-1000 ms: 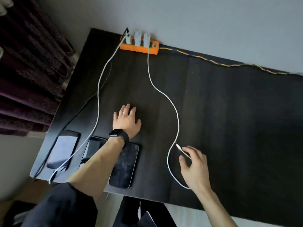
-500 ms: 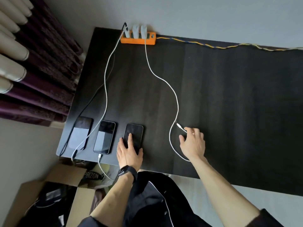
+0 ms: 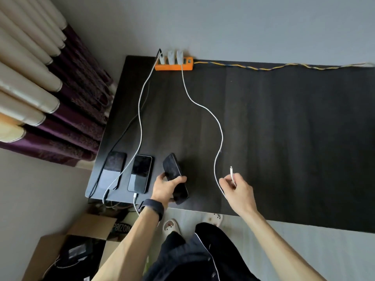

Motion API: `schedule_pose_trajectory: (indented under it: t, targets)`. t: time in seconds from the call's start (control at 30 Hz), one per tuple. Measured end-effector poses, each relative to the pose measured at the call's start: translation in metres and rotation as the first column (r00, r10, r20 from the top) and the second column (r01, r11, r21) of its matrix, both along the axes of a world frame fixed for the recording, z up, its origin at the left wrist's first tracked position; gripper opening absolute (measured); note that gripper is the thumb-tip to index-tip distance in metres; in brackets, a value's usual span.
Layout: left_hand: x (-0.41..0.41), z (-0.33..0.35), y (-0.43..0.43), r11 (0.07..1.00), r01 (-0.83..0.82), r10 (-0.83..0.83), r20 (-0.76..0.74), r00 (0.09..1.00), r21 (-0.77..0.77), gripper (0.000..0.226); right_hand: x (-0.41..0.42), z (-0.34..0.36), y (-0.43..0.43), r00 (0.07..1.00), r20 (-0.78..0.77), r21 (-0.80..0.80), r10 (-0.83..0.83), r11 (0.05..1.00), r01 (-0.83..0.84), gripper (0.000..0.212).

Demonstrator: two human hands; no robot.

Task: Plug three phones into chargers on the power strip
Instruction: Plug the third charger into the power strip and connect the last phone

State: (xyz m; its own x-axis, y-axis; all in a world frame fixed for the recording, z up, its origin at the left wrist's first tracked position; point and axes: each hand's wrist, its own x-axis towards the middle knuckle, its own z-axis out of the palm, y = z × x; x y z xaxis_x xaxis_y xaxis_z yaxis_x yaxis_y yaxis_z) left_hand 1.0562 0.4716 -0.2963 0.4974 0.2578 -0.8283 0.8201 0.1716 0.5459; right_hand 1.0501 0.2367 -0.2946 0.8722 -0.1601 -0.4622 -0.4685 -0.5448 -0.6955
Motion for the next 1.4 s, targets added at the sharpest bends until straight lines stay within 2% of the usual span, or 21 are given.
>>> schedule_pose_trajectory:
  t: [0.1,0.17,0.23,0.27,0.33,0.4,0.5,0.6,0.73,0.83,0.9,0.97,1.13,1.23,1.4]
  targets:
    - [-0.004,0.016,-0.004,0.965,-0.017,0.020,0.010,1.000,-0.260,0.065,-0.021,0.025,0.025,0.996,-0.048,0.171,0.073,0.983,-0.064,0.036]
    - [-0.006,0.026,-0.006,0.930,-0.009,0.011,0.003,1.000,-0.368,0.065,-0.030,0.036,0.042,0.993,-0.035,0.206,0.115,0.973,-0.105,0.040]
    - [-0.010,0.033,-0.003,0.921,0.044,-0.040,0.017,0.999,-0.387,0.066,-0.039,0.045,0.060,0.994,0.016,0.186,0.109,0.976,-0.110,0.027]
    - [-0.012,0.036,-0.002,0.921,0.077,-0.068,0.037,0.997,-0.382,0.066,-0.042,0.047,0.066,0.994,0.045,0.174,0.097,0.979,-0.103,0.029]
    - [-0.018,0.040,0.004,0.913,0.120,-0.093,0.088,0.992,-0.389,0.062,-0.051,0.052,0.079,0.993,0.104,0.134,0.058,0.988,-0.071,0.044]
    - [-0.026,0.044,0.014,0.903,0.119,-0.069,0.134,0.989,-0.414,0.056,-0.056,0.058,0.088,0.988,0.151,0.116,0.016,0.993,-0.034,0.051]
    - [-0.040,0.045,0.033,0.861,0.054,0.023,0.146,0.989,-0.506,0.039,-0.060,0.066,0.095,0.991,0.124,0.190,-0.056,0.981,0.031,0.057]
    - [-0.048,0.040,0.051,0.814,0.054,0.042,0.151,0.988,-0.579,0.043,-0.069,0.079,0.102,0.990,0.099,0.250,-0.096,0.966,0.069,0.061]
    - [-0.055,0.041,0.068,0.745,0.018,0.117,0.156,0.981,-0.667,0.028,-0.088,0.092,0.112,0.990,0.044,0.270,-0.133,0.956,0.116,0.047]
    - [-0.056,0.044,0.078,0.738,-0.032,0.166,0.135,0.977,-0.674,0.018,-0.102,0.107,0.116,0.982,0.108,0.278,-0.156,0.953,0.121,0.040]
    - [-0.054,0.047,0.084,0.751,-0.044,0.181,0.140,0.974,-0.659,0.017,-0.109,0.116,0.119,0.966,0.207,0.234,-0.155,0.967,0.105,0.039]
    - [-0.053,0.053,0.087,0.756,-0.056,0.198,0.147,0.969,-0.653,0.020,-0.113,0.122,0.122,0.952,0.247,0.234,-0.183,0.964,0.124,0.028]
    - [-0.046,0.069,0.078,0.766,-0.087,0.252,0.173,0.952,-0.637,0.024,-0.113,0.131,0.120,0.953,0.237,0.270,-0.189,0.955,0.122,0.014]
    - [-0.045,0.074,0.065,0.756,-0.084,0.271,0.194,0.943,-0.649,0.014,-0.113,0.135,0.113,0.955,0.252,0.264,-0.158,0.960,0.089,0.014]
    - [-0.048,0.081,0.036,0.756,-0.129,0.302,0.167,0.939,-0.642,0.009,-0.111,0.142,0.093,0.963,0.249,0.248,-0.099,0.968,0.035,0.015]
